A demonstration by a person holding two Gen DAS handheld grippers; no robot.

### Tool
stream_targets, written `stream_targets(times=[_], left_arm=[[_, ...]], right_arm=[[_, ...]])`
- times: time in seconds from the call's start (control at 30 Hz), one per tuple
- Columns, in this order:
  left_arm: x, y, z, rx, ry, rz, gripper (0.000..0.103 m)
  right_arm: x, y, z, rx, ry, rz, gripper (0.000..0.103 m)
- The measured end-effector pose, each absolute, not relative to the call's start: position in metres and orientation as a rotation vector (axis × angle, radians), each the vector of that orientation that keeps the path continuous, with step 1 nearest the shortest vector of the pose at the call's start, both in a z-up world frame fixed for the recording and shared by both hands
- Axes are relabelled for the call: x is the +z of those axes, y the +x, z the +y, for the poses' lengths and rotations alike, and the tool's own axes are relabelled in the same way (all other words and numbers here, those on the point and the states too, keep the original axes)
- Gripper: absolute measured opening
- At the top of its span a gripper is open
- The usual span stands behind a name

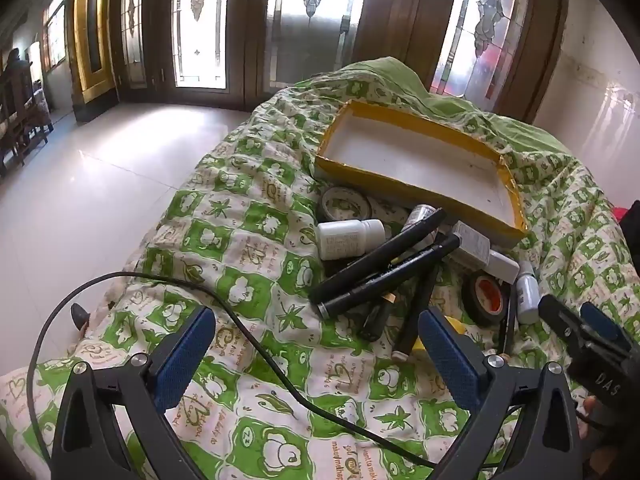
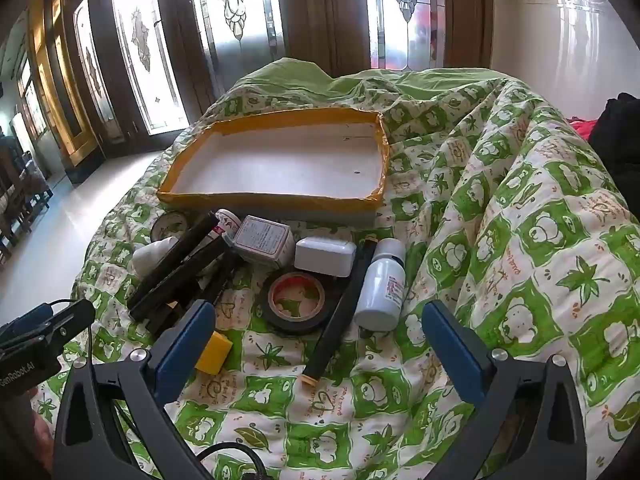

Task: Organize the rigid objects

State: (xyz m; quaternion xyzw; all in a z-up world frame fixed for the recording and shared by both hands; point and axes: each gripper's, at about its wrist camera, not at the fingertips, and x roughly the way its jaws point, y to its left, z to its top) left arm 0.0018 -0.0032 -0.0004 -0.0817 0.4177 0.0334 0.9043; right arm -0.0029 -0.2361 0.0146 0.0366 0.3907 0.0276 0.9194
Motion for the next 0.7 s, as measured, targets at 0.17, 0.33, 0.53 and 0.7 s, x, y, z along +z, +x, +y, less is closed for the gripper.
stream_targets(times=[0.17, 0.33, 0.53, 0.7], left_arm=[[-0.004, 0.003, -0.009, 0.059, -0.152, 0.876, 0.102], [-0.010, 0.005, -0.009, 0.052, -0.142, 0.897, 0.102], [-0.010, 0.006, -0.011, 0.047, -0.141, 0.903, 0.102], [-0.009, 0.006, -0.012, 0.038, -0.143, 0.903, 0.102]], right_arm=[[0.024, 0.003, -0.239, 0.061, 0.098, 0.849, 0.103], [0.038, 0.008, -0.247, 0.042, 0.069, 0.838, 0.103], [0.030, 0.017, -0.248, 0.054, 0.043, 0.844, 0.103], [0.029, 0.019, -0.247, 0.080, 0.047, 0.844, 0.103]])
